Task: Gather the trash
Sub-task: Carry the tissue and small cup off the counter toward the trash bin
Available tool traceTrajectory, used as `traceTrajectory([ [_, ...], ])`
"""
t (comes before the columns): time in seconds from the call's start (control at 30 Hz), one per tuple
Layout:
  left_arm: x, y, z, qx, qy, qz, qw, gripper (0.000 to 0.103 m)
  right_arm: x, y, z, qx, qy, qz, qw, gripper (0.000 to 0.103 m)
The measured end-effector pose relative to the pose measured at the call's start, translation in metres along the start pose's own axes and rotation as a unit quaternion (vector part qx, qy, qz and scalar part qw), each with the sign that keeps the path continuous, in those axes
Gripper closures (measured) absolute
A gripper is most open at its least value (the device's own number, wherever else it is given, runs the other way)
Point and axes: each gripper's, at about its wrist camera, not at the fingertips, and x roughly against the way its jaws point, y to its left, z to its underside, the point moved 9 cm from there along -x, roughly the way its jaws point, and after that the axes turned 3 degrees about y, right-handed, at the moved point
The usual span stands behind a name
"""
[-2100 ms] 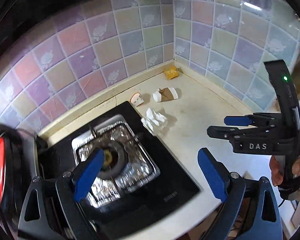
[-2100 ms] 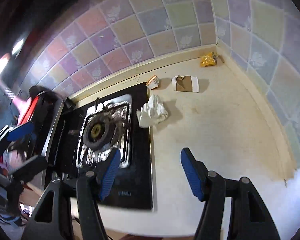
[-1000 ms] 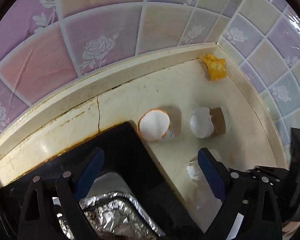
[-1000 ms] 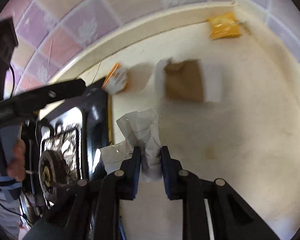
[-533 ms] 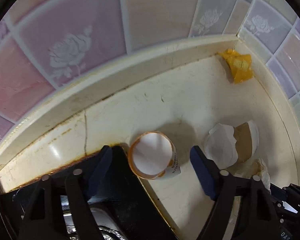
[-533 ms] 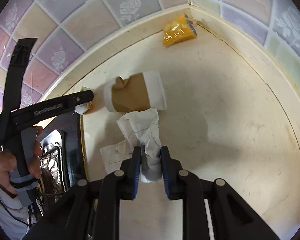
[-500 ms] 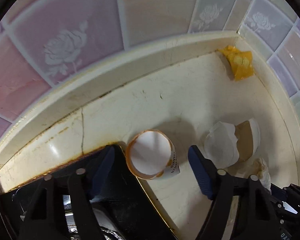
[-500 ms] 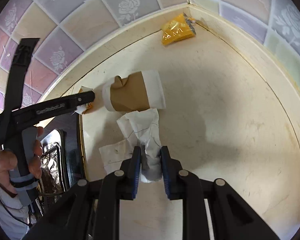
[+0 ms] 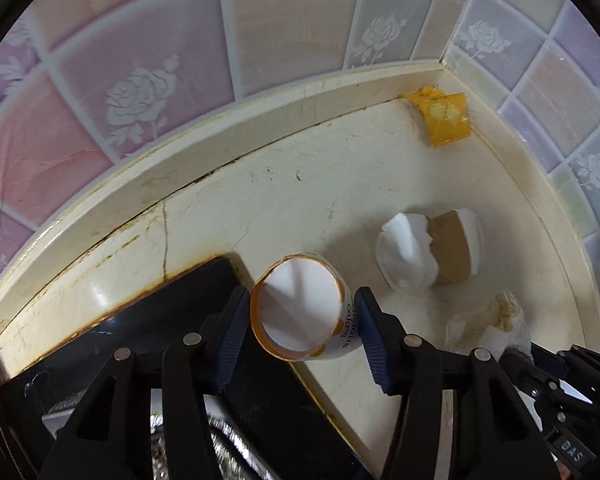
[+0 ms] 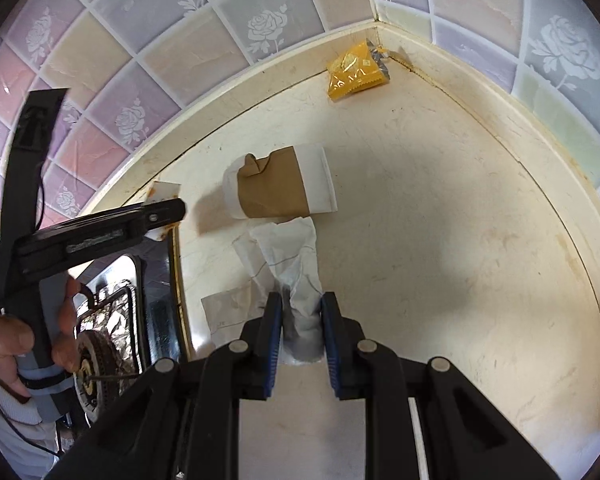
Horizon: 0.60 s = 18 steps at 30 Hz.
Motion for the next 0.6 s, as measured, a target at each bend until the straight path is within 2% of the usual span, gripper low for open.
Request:
traceTrajectory([
  [0.27,0.096,-0.015,0.046,0.026,-0.054,0.018,0.998,0.051,0.046,0.017,0.031,0.036,-0.021,-0.026,0.999,0.083],
  [0.43,0.15,-0.046,0.104,0.046,-0.083,0.024,0.9952,0.051,0.084,0.026,0.076,0.077,-0.026,-0.042,0.996,0.083],
  [0.6,0.196,-0.077,0.192,0.072,-0.098,0.026,0.9922,0.051,0.118,0.027,0.128,0.112,-0.026,-0.049,0.992,0.083],
])
